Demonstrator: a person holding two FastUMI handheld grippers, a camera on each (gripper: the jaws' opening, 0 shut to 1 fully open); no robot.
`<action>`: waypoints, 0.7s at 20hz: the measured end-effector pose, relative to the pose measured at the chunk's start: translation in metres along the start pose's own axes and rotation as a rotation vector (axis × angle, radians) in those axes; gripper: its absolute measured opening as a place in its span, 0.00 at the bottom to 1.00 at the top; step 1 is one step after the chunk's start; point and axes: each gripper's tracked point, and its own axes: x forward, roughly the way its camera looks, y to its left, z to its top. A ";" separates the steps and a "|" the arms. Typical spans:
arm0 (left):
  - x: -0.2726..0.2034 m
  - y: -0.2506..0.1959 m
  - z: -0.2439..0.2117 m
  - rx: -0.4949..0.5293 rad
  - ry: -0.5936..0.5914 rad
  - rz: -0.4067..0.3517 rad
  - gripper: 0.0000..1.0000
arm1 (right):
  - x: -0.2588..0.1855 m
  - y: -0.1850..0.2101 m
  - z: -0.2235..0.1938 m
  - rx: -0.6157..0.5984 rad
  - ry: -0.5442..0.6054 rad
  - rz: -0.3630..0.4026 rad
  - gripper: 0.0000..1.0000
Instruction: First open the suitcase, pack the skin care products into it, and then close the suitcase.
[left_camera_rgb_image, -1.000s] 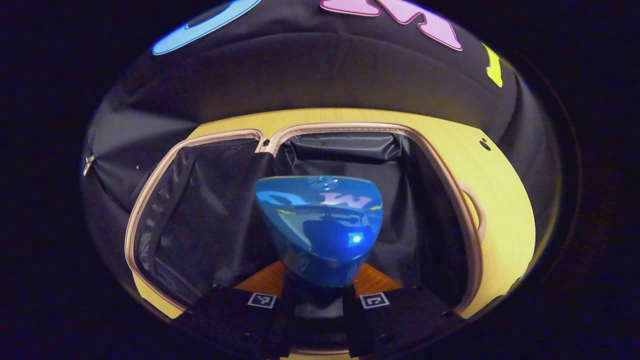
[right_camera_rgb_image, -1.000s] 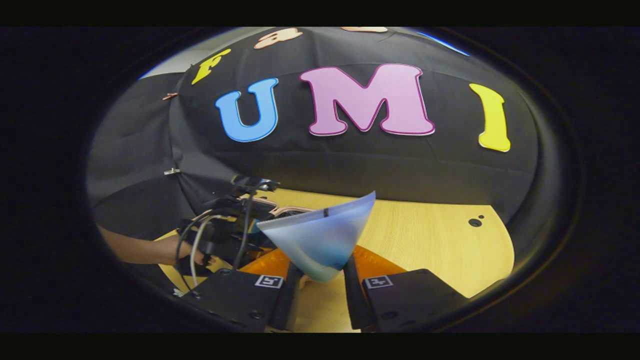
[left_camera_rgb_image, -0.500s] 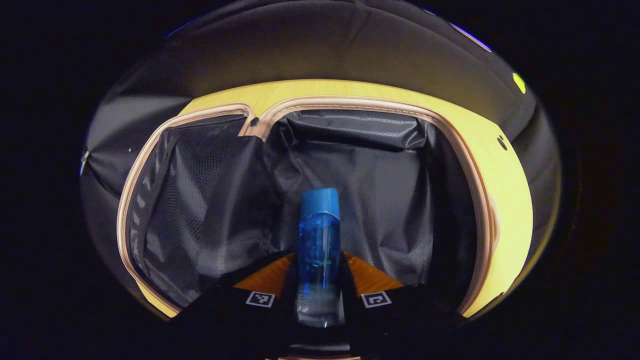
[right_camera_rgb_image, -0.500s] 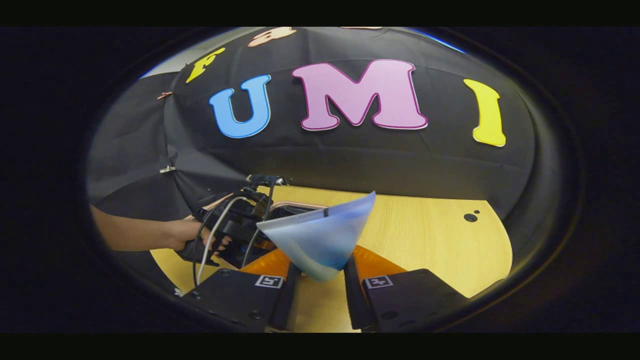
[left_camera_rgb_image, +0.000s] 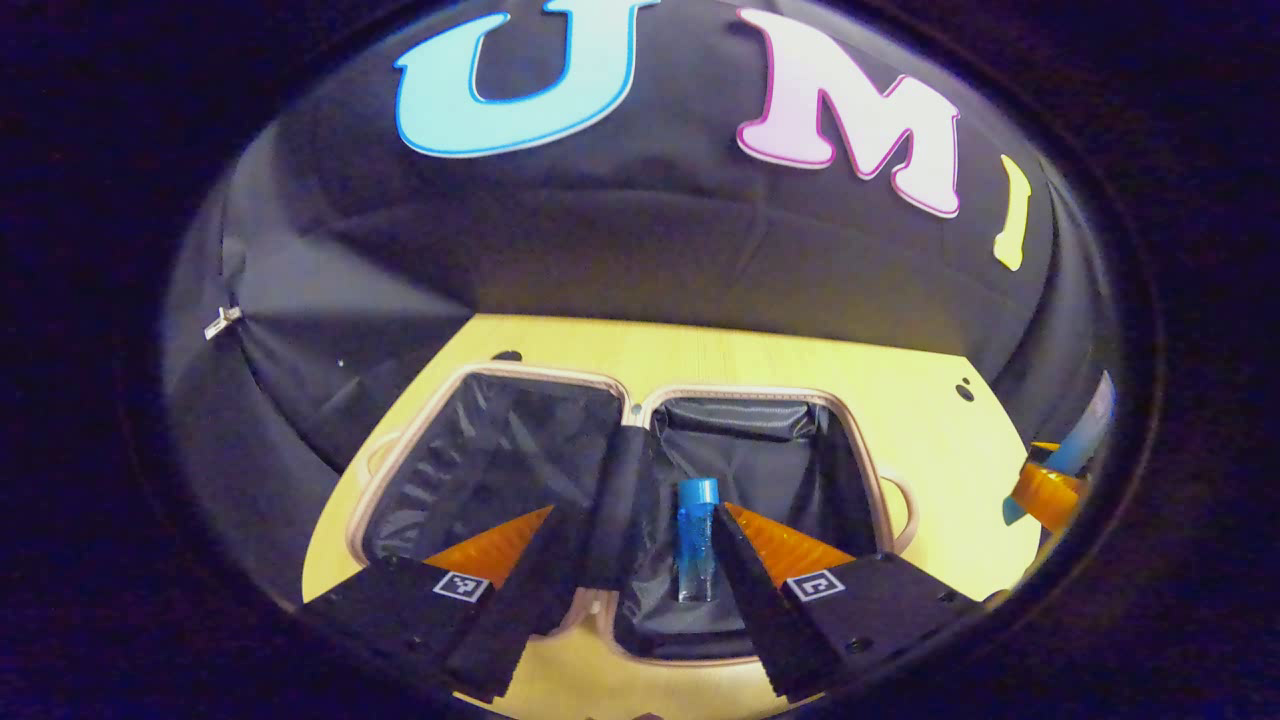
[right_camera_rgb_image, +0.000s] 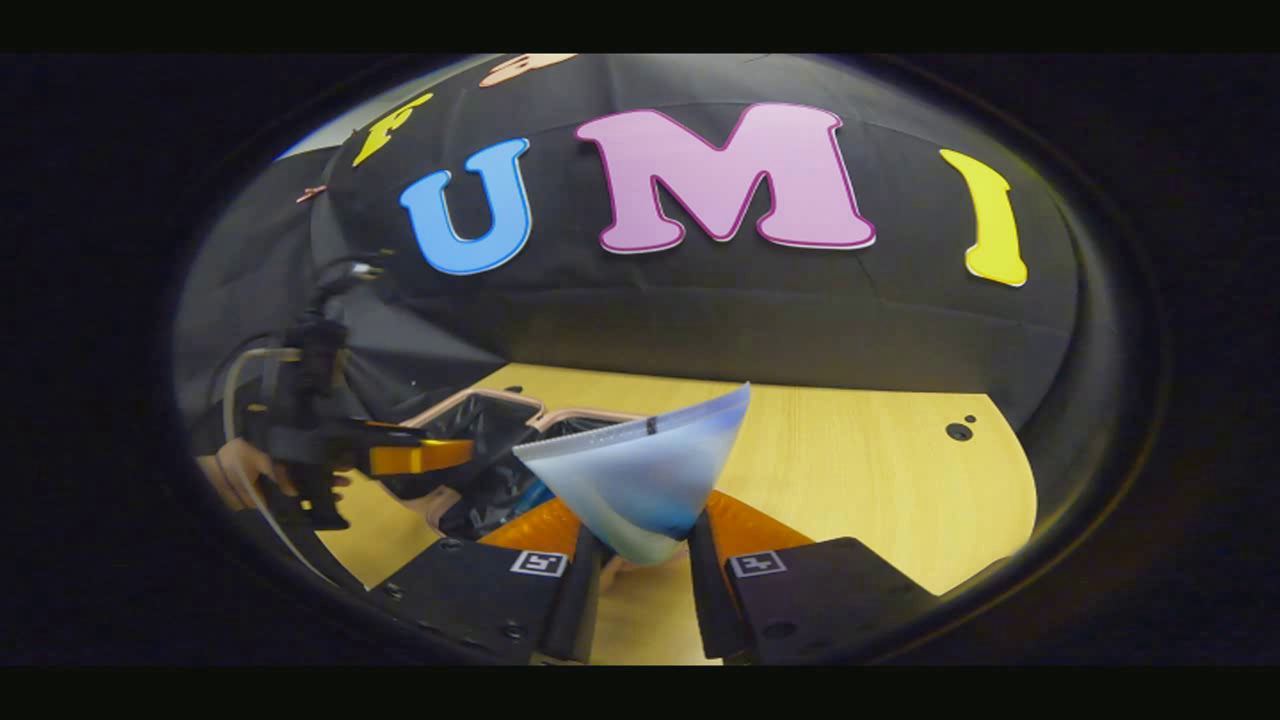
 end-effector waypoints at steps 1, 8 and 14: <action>-0.018 0.008 0.001 -0.008 -0.019 -0.003 0.92 | 0.009 0.012 -0.002 0.015 0.020 0.013 0.43; -0.095 -0.003 -0.024 -0.347 -0.031 -0.167 0.95 | 0.075 0.054 -0.064 0.026 0.224 0.010 0.43; -0.123 0.006 -0.034 -0.334 -0.026 -0.179 0.95 | 0.119 0.060 -0.141 0.047 0.463 -0.048 0.44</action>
